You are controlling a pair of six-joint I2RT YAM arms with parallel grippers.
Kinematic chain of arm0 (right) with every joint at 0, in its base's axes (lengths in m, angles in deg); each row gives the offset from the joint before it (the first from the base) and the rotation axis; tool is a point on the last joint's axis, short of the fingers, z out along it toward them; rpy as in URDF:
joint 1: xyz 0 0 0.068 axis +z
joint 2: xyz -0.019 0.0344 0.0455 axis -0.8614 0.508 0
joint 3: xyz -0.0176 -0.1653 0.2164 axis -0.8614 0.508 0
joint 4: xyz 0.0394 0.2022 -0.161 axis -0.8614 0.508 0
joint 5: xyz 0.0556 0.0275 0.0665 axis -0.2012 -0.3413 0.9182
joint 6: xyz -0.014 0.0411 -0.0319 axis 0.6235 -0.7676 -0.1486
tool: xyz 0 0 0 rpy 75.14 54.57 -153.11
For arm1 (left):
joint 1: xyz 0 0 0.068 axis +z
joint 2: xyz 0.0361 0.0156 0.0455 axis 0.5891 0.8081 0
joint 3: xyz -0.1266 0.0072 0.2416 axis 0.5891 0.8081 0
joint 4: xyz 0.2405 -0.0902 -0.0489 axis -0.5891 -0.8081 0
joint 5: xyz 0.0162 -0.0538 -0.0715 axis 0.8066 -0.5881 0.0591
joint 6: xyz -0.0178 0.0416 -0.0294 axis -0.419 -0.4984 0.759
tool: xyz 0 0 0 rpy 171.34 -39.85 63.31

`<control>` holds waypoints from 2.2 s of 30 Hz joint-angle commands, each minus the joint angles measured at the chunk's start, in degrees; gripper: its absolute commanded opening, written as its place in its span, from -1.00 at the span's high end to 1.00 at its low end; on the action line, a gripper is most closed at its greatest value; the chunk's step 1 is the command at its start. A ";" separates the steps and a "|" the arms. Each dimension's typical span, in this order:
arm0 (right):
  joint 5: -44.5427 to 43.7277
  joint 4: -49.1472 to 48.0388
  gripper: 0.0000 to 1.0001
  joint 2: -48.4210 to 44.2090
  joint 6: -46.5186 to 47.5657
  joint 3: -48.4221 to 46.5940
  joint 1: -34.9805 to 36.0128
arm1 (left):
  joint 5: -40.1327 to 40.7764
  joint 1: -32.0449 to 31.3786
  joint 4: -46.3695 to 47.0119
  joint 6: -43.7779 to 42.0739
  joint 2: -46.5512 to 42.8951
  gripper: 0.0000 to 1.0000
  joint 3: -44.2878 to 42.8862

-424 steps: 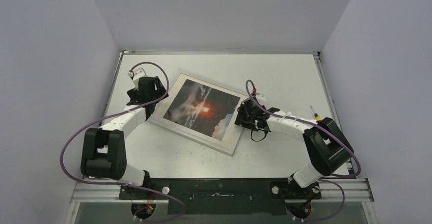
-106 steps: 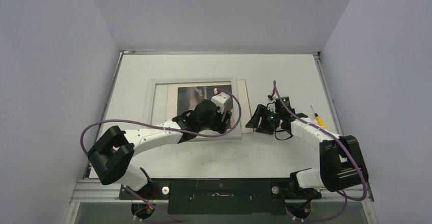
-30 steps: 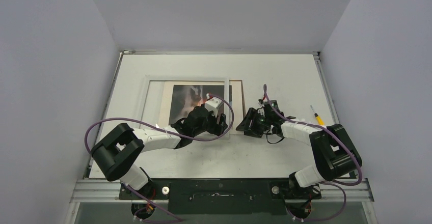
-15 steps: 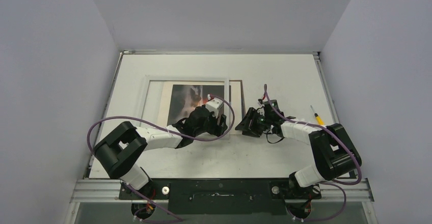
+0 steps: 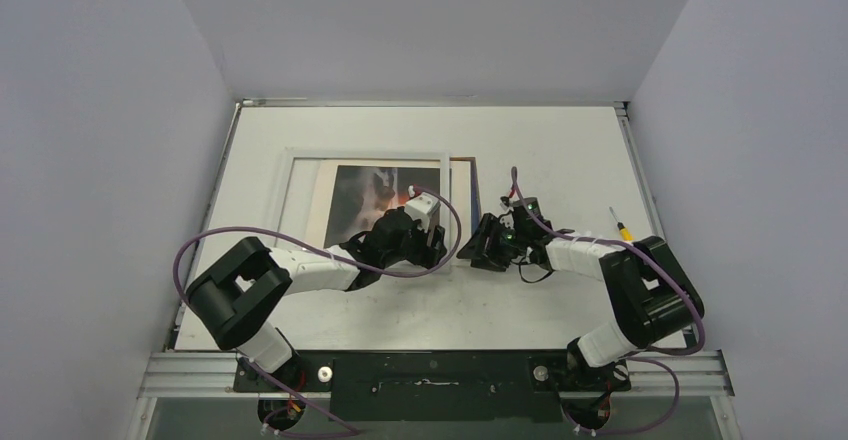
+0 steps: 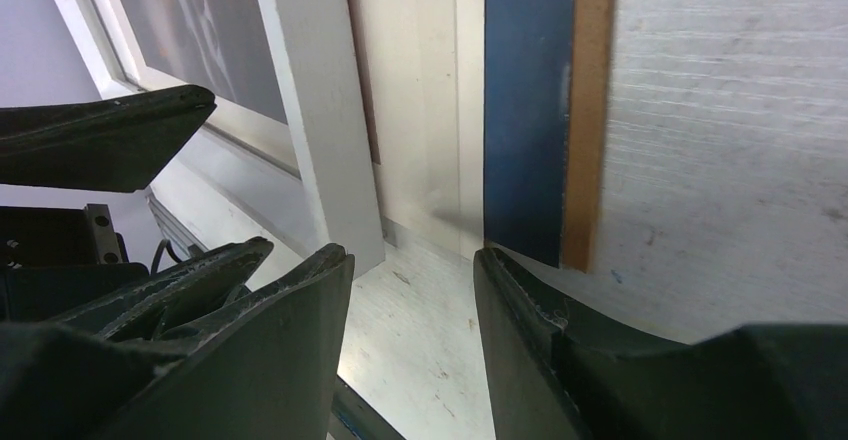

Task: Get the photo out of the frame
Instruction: Remove the photo frame item from the photo frame.

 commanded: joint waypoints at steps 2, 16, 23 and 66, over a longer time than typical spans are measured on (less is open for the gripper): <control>-0.59 -5.07 0.02 1.73 -1.58 -1.66 2.66 | -0.22 0.09 0.12 0.01 0.59 -0.32 -3.10; -4.63 2.25 0.05 -2.14 3.31 -4.35 0.30 | -1.19 0.12 0.58 0.49 0.42 -0.31 -3.07; -6.43 3.05 0.67 0.34 5.21 -6.69 -0.29 | -2.20 0.06 1.22 0.96 1.08 -0.28 -3.28; -6.27 1.60 0.48 4.91 6.21 -9.72 -0.23 | -13.36 1.41 -0.23 2.24 10.44 -0.32 -10.26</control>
